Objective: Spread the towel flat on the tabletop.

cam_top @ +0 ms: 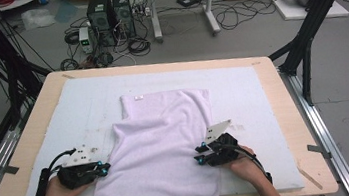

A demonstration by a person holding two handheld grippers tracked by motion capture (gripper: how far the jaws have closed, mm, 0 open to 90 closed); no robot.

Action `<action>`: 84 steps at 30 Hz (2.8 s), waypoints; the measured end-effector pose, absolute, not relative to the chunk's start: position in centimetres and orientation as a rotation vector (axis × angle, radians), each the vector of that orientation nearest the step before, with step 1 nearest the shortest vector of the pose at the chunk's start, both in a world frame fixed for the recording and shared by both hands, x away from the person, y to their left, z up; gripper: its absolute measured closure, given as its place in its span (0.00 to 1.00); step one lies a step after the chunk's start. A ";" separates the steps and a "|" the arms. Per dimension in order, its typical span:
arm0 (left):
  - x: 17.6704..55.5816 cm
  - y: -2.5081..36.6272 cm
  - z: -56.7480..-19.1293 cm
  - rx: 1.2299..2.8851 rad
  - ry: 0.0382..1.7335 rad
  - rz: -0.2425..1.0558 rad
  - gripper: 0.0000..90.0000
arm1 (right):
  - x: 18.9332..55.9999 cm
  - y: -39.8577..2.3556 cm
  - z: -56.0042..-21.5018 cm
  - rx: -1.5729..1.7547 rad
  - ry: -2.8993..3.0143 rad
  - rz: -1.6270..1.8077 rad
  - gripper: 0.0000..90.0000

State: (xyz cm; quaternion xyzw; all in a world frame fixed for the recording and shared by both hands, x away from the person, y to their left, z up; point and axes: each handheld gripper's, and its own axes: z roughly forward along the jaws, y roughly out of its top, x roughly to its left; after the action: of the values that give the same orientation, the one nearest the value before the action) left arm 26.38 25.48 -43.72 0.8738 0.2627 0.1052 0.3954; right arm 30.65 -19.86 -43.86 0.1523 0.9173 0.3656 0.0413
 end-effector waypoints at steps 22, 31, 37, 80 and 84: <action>33.6 22.6 -41.9 2.092 0.686 0.301 0.75 | 32.6 -19.9 -42.3 0.498 2.790 1.212 0.68; 36.5 23.0 -41.0 2.043 0.769 0.330 0.89 | 32.0 -19.7 -42.8 0.461 2.819 1.144 0.65; 41.3 21.6 -40.1 2.070 0.760 0.387 0.92 | 33.8 -20.8 -41.6 0.505 2.712 1.223 0.65; 35.9 23.9 -41.5 2.065 0.765 0.395 0.69 | 34.2 -21.7 -40.7 0.575 2.677 1.204 0.65; 33.0 24.4 -41.8 2.089 0.723 0.389 0.67 | 31.7 -21.8 -40.9 0.536 2.694 1.239 0.65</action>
State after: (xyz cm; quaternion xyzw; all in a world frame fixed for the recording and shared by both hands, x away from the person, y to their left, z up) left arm 32.96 24.38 -41.76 0.8387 0.2901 0.1561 0.4336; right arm 31.69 -21.83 -40.85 0.1774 0.8922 0.4105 0.0640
